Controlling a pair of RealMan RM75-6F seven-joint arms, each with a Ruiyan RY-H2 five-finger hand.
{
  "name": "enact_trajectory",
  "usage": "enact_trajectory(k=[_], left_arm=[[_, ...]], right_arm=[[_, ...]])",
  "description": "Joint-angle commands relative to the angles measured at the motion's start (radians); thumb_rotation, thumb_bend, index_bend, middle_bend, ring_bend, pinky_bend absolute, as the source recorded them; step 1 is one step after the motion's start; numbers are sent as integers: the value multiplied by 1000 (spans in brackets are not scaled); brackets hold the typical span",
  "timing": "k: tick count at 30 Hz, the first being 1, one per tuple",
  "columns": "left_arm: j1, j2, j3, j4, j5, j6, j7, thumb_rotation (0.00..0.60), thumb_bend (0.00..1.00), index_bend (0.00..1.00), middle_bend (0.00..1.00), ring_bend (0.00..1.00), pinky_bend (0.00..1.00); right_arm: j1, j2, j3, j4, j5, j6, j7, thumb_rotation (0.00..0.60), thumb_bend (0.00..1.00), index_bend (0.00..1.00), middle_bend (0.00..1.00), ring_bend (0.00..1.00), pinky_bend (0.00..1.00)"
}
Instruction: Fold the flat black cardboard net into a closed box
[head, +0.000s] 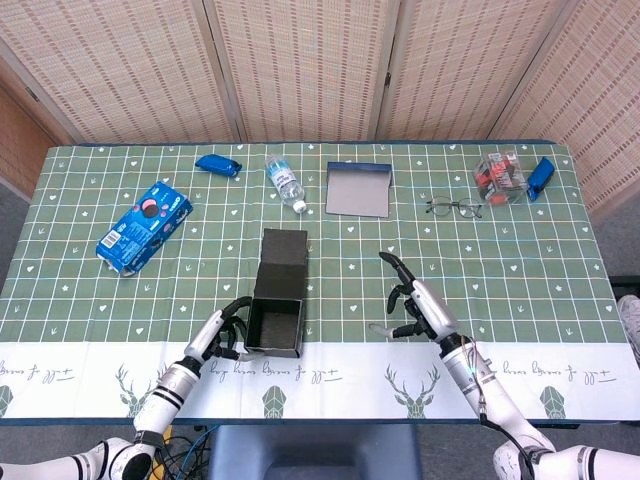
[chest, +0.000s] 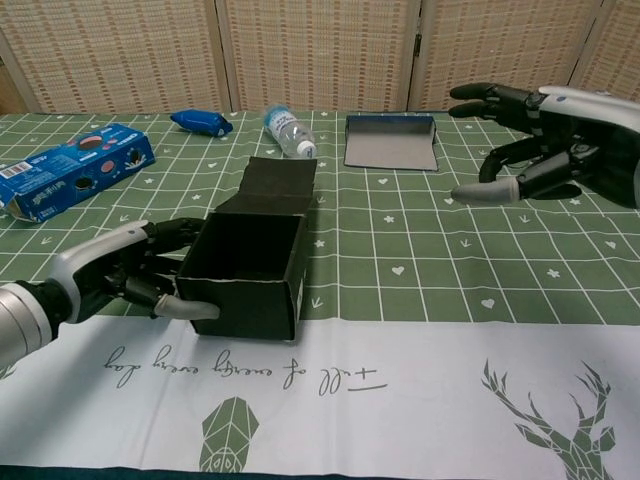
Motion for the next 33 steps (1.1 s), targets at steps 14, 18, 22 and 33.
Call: enact_trajectory(k=[14, 18, 22, 33], left_arm=[[-57, 207, 33, -217, 196, 36, -105, 600, 128, 341, 315, 541, 735], [-69, 231, 44, -252, 209, 34, -107, 600, 128, 340, 315, 541, 735], [-81, 236, 60, -261, 213, 18, -98, 600, 128, 337, 315, 539, 735], [-126, 207, 53, -190, 137, -64, -34, 600, 128, 325, 315, 536, 735]], right_arm=[[119, -197, 55, 173, 186, -168, -72, 600, 242, 0, 75, 588, 1000], [161, -261, 89, 225, 223, -183, -104, 600, 242, 0, 79, 590, 1000], [200, -323, 136, 267, 250, -180, -115, 600, 215, 0, 80, 599, 1000], [237, -390, 218, 237, 176, -128, -50, 600, 11, 0, 129, 622, 1000]])
